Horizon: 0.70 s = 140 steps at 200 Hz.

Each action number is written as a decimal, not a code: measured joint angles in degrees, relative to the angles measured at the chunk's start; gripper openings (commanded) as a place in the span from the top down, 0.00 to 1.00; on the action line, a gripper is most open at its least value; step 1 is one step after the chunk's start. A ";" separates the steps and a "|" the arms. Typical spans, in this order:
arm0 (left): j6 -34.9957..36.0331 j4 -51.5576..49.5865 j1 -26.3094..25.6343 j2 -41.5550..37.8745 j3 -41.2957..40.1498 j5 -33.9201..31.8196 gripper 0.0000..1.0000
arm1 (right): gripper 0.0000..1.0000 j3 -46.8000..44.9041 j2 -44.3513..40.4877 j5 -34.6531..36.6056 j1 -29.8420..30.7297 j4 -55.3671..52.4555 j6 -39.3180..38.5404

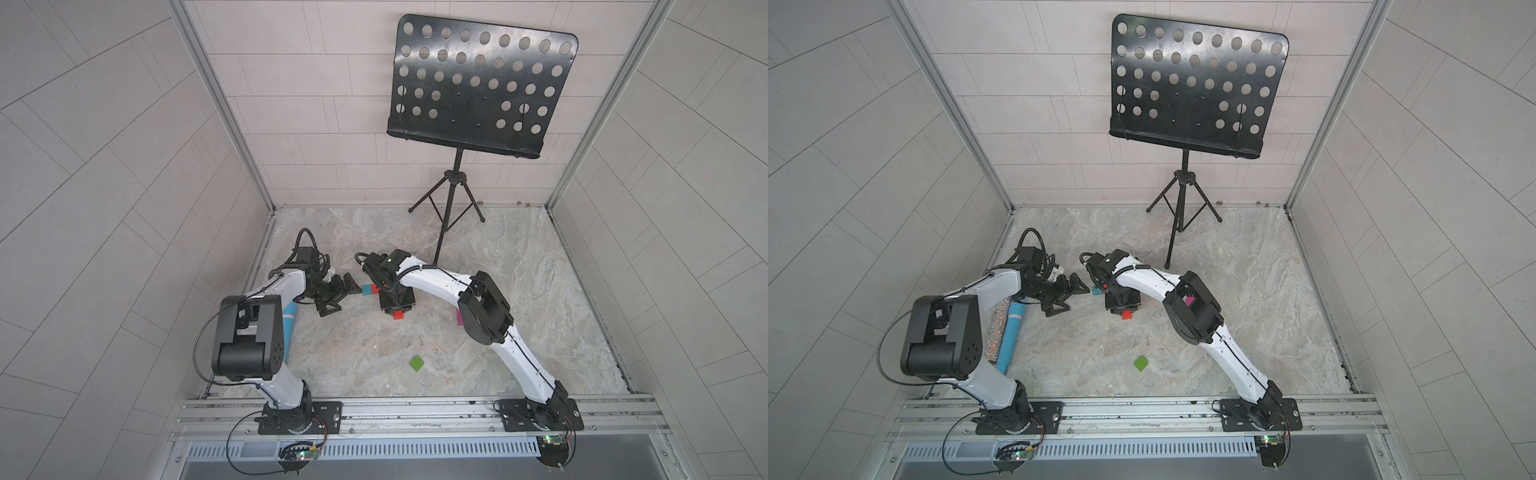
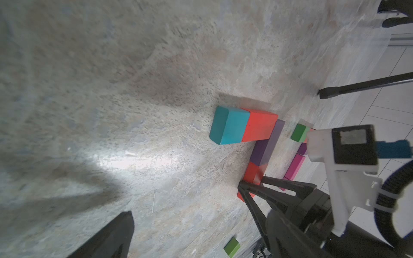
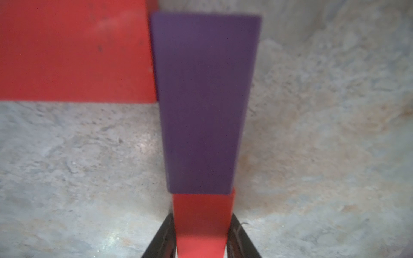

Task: Assemble the number 7 with building blocks
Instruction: Move the building block to the center of the board.

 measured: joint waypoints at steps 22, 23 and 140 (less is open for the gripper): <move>0.00 0.00 0.02 0.00 0.00 0.00 0.00 | 0.56 0.02 0.02 0.02 -0.11 -0.02 0.07; 0.00 0.00 0.02 0.00 0.00 0.00 0.00 | 0.56 0.02 0.02 0.02 -0.11 -0.02 0.07; 0.04 -0.92 0.02 -2.45 -0.87 -1.51 0.00 | 0.40 -19.21 -17.07 3.69 4.61 3.89 2.67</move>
